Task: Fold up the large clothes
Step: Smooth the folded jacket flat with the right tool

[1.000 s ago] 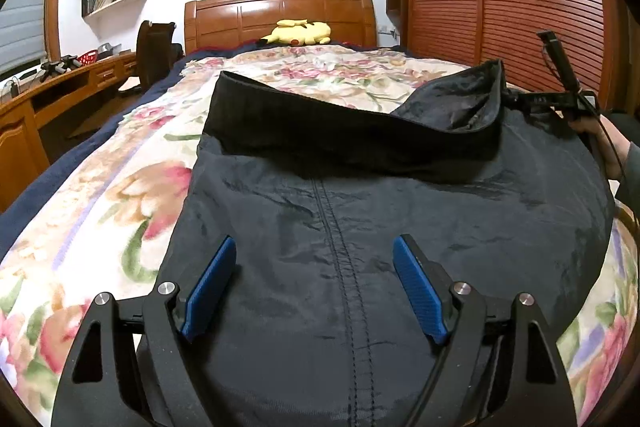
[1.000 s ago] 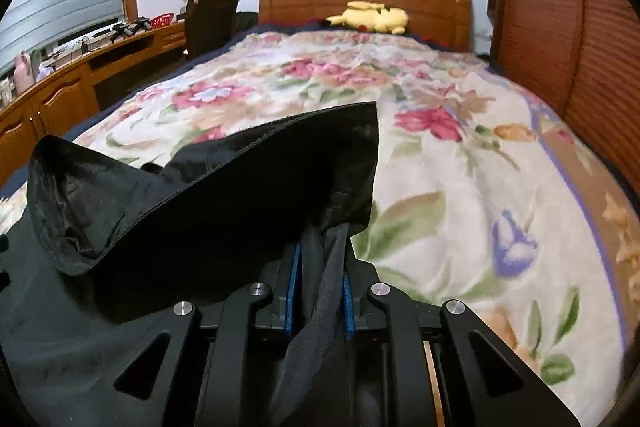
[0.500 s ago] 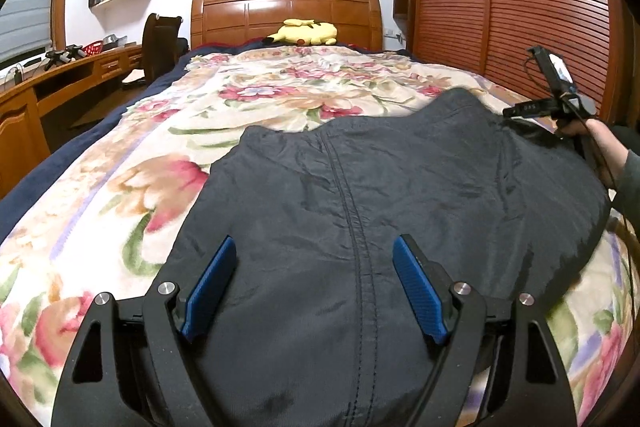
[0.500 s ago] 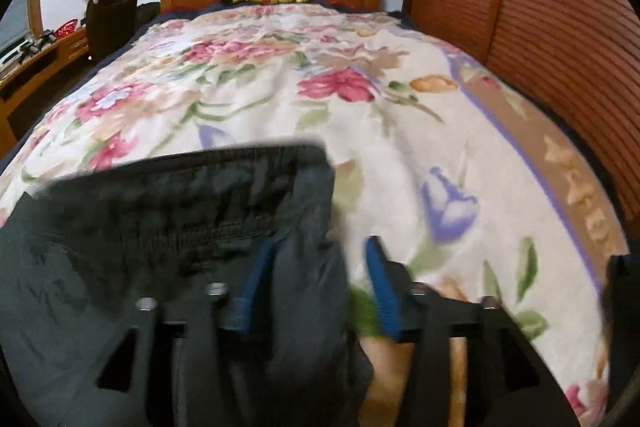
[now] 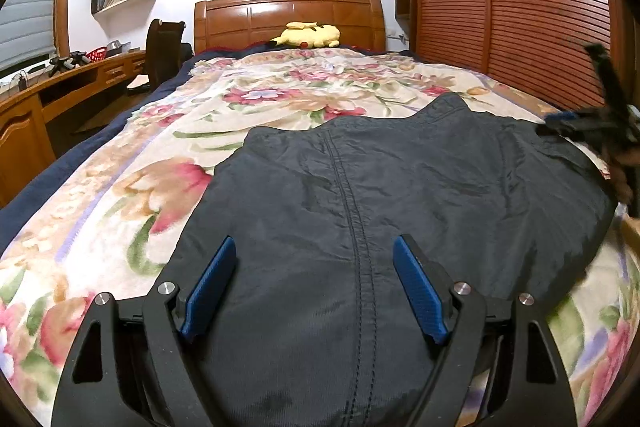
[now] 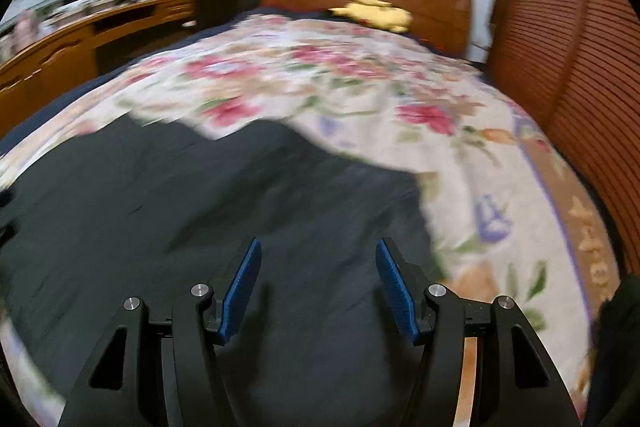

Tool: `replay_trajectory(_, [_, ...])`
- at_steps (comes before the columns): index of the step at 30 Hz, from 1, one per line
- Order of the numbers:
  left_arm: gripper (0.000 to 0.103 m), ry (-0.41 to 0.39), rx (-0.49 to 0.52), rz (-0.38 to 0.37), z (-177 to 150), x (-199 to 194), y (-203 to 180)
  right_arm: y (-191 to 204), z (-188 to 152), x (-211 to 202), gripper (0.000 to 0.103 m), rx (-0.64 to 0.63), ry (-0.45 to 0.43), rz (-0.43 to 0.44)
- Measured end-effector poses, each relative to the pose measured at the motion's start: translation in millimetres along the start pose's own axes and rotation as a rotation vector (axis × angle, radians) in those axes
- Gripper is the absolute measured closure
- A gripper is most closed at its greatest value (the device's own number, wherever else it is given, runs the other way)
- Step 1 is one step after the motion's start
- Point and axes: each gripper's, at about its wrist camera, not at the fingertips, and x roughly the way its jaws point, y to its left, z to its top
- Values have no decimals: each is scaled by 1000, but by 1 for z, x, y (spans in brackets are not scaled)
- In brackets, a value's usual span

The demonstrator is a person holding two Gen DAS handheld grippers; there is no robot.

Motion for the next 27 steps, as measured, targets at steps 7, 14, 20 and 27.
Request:
replay_trajectory(7, [21, 2, 6, 11, 0, 1, -2, 41, -45, -44, 41, -30, 1, 123])
replay_trajectory(14, [21, -2, 19, 33, -1, 0, -4, 57, -37, -64, 41, -14, -31, 137])
replay_trajectory(20, [21, 5, 15, 32, -2, 1, -2, 88, -38, -59, 42, -19, -35, 193])
replay_trajectory(27, [20, 28, 18, 26, 0, 4, -3, 91, -63, -30, 42, 12, 61, 189])
